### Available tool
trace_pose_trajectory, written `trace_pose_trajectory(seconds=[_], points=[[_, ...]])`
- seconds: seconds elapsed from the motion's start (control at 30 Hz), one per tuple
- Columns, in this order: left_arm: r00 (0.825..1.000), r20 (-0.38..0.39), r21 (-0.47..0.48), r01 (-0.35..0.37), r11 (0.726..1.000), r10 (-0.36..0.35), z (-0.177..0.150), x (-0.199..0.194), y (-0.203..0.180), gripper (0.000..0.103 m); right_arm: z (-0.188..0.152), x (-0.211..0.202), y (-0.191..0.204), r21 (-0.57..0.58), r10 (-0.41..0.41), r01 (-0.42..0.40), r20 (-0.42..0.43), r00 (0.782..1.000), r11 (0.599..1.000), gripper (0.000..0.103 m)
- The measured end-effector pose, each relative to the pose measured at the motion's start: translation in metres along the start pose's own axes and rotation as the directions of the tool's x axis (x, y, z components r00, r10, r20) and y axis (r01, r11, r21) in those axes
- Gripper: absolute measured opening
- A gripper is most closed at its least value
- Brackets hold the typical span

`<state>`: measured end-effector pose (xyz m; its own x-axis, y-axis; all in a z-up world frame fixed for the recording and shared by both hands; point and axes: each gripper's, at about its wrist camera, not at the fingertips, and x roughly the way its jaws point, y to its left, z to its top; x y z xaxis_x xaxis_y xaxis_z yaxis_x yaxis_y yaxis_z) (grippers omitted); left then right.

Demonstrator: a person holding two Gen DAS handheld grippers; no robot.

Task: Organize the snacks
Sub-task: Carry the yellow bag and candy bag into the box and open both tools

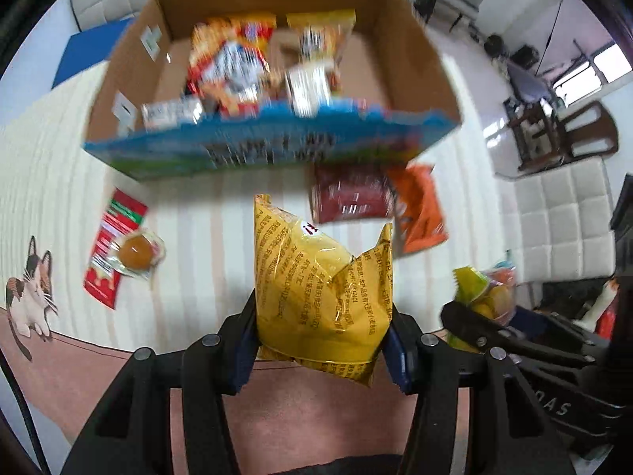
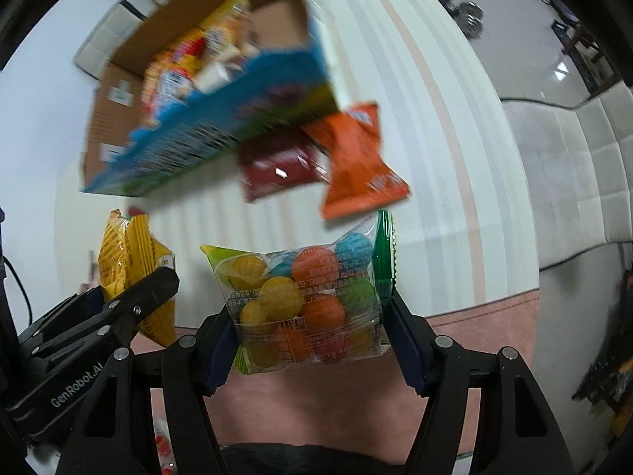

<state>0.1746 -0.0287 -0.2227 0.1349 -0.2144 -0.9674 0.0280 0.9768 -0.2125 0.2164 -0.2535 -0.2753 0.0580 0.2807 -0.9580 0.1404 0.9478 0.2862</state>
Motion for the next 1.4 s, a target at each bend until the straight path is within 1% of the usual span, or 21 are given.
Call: trace_pose_trajectory(seconds=[0.07, 0.13, 0.23, 0.33, 0.37, 0.43, 0.47, 0.5, 0.53, 0.6, 0.67, 0.77, 0.87, 1.03, 1.1, 1.2, 1.23, 1.27, 1.3, 1.33, 1.4], points=[[0.999, 0.036, -0.014, 0.019, 1.0, -0.019, 0.013, -0.019, 0.0, 0.051, 0.007, -0.018, 0.013, -0.016, 0.03, -0.03, 0.022, 0.999, 0.999, 0.07], [0.998, 0.061, -0.023, 0.032, 0.999, -0.03, 0.029, -0.033, 0.006, 0.051, 0.026, -0.029, 0.037, -0.023, 0.068, -0.067, 0.041, 0.997, 0.997, 0.07], [0.994, 0.1, -0.032, 0.037, 0.999, -0.033, 0.061, -0.054, 0.018, 0.051, 0.054, -0.043, 0.058, -0.045, 0.098, -0.095, 0.076, 0.992, 0.994, 0.07], [0.991, 0.134, -0.033, 0.013, 0.999, -0.008, 0.097, -0.064, 0.03, 0.051, 0.089, -0.049, 0.076, -0.059, 0.109, -0.103, 0.101, 0.989, 0.993, 0.07], [0.99, 0.139, -0.025, -0.015, 1.0, 0.018, 0.111, -0.063, 0.035, 0.051, 0.102, -0.049, 0.081, -0.065, 0.101, -0.095, 0.11, 0.989, 0.993, 0.07], [0.99, 0.136, -0.032, -0.042, 0.999, 0.046, 0.137, -0.06, 0.047, 0.051, 0.132, -0.042, 0.091, -0.076, 0.066, -0.056, 0.131, 0.989, 0.996, 0.07], [0.99, 0.128, -0.046, -0.06, 0.997, 0.065, 0.155, -0.057, 0.058, 0.051, 0.145, -0.038, 0.095, -0.079, 0.05, -0.04, 0.133, 0.99, 0.996, 0.07], [0.99, 0.12, -0.052, -0.063, 0.997, 0.069, 0.165, -0.053, 0.065, 0.051, 0.162, -0.033, 0.099, -0.082, 0.033, -0.023, 0.13, 0.991, 0.996, 0.07], [0.991, 0.111, -0.062, -0.063, 0.996, 0.07, 0.179, -0.049, 0.074, 0.051, 0.174, -0.034, 0.1, -0.079, 0.028, -0.018, 0.125, 0.992, 0.997, 0.07], [0.992, 0.078, -0.074, -0.09, 0.993, 0.096, 0.203, -0.037, 0.089, 0.051, 0.199, -0.02, 0.104, -0.079, 0.022, -0.013, 0.108, 0.994, 0.997, 0.07], [0.992, 0.054, -0.075, -0.114, 0.991, 0.118, 0.227, -0.022, 0.103, 0.051, 0.216, -0.009, 0.107, -0.076, -0.009, 0.017, 0.1, 0.995, 0.997, 0.071], [0.989, -0.002, -0.064, -0.149, 0.987, 0.149, 0.248, 0.003, 0.116, 0.052, 0.239, 0.01, 0.109, -0.07, -0.056, 0.062, 0.087, 0.995, 0.996, 0.071], [0.985, -0.059, -0.076, -0.165, 0.983, 0.161, 0.263, 0.026, 0.131, 0.052, 0.253, 0.025, 0.108, -0.054, -0.08, 0.084, 0.071, 0.994, 0.995, 0.071], [0.981, -0.122, -0.092, -0.162, 0.982, 0.151, 0.272, 0.052, 0.145, 0.053, 0.262, 0.038, 0.101, -0.038, -0.104, 0.106, 0.05, 0.993, 0.994, 0.071], [0.973, -0.156, -0.09, -0.184, 0.979, 0.169, 0.274, 0.061, 0.148, 0.053, 0.265, 0.042, 0.097, -0.027, -0.102, 0.103, 0.045, 0.994, 0.994, 0.072], [0.973, -0.177, -0.123, -0.172, 0.978, 0.148, 0.273, 0.064, 0.153, 0.053, 0.27, 0.051, 0.094, -0.017, -0.102, 0.102, 0.02, 0.995, 0.995, 0.079], [0.973, -0.185, -0.133, -0.167, 0.977, 0.141, 0.274, 0.067, 0.154, 0.058, 0.271, 0.053, 0.093, -0.012, -0.107, 0.107, 0.013, 0.994, 0.994, 0.086], [0.973, -0.19, -0.14, -0.159, 0.977, 0.131, 0.274, 0.068, 0.155, 0.065, 0.271, 0.054, 0.093, -0.013, -0.117, 0.117, 0.011, 0.993, 0.993, 0.092], [0.973, -0.191, -0.138, -0.16, 0.977, 0.133, 0.275, 0.07, 0.154, 0.086, 0.271, 0.055, 0.094, -0.015, -0.131, 0.131, 0.011, 0.991, 0.991, 0.092], [0.973, -0.185, -0.134, -0.161, 0.978, 0.135, 0.275, 0.069, 0.152, 0.096, 0.271, 0.055, 0.095, -0.021, -0.136, 0.136, 0.015, 0.991, 0.99, 0.092], [0.978, -0.169, -0.136, -0.143, 0.98, 0.119, 0.275, 0.066, 0.149, 0.096, 0.271, 0.055, 0.099, -0.036, -0.134, 0.134, 0.017, 0.991, 0.99, 0.092]])
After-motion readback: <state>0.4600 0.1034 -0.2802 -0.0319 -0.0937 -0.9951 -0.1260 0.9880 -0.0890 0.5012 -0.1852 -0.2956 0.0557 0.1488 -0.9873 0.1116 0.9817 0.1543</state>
